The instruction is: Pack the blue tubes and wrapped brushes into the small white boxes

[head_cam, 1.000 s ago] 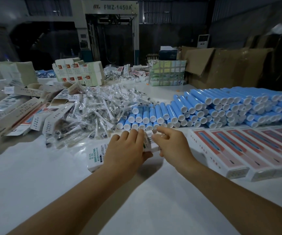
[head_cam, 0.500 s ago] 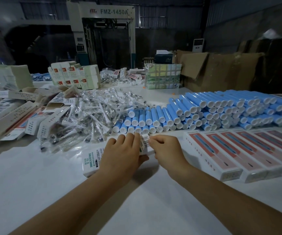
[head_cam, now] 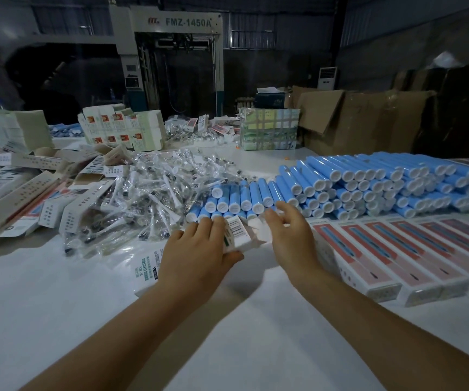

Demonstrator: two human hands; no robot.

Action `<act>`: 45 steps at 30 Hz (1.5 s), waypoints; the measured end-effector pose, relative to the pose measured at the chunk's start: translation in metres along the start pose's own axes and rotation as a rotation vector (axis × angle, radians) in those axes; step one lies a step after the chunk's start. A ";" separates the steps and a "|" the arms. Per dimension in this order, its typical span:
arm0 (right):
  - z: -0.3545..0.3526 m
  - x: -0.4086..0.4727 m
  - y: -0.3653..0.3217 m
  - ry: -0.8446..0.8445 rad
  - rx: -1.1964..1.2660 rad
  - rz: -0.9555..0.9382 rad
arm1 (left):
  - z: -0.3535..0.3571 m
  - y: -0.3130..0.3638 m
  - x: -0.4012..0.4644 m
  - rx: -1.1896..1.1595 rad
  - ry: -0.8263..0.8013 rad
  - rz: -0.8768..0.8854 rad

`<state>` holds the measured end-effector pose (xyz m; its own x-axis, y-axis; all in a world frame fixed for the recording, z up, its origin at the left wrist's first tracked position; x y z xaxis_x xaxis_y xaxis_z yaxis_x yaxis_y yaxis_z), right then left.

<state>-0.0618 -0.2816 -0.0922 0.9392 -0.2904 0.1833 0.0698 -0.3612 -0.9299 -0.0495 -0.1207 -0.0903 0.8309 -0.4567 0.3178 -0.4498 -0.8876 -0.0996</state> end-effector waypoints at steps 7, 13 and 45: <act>0.018 -0.009 -0.004 -0.468 1.133 0.354 | 0.001 0.009 -0.001 -0.014 0.125 0.072; 0.021 -0.013 -0.002 -0.392 0.888 0.116 | 0.001 0.015 -0.002 0.025 0.102 0.078; 0.018 -0.014 -0.002 -0.453 0.771 0.050 | 0.005 0.005 -0.005 0.110 0.185 0.121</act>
<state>-0.0694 -0.2612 -0.0990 0.9785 0.1466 0.1449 0.0784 0.3857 -0.9193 -0.0541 -0.1235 -0.0968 0.6942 -0.5505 0.4636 -0.4959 -0.8327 -0.2463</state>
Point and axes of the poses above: each hand's wrist, its own x-axis towards the middle knuckle, its own z-axis out of the palm, y = z × x, the point moved 1 cm from there along x, towards the middle knuckle, and after that the axes turned 15 degrees about -y, right-handed, at the moved point
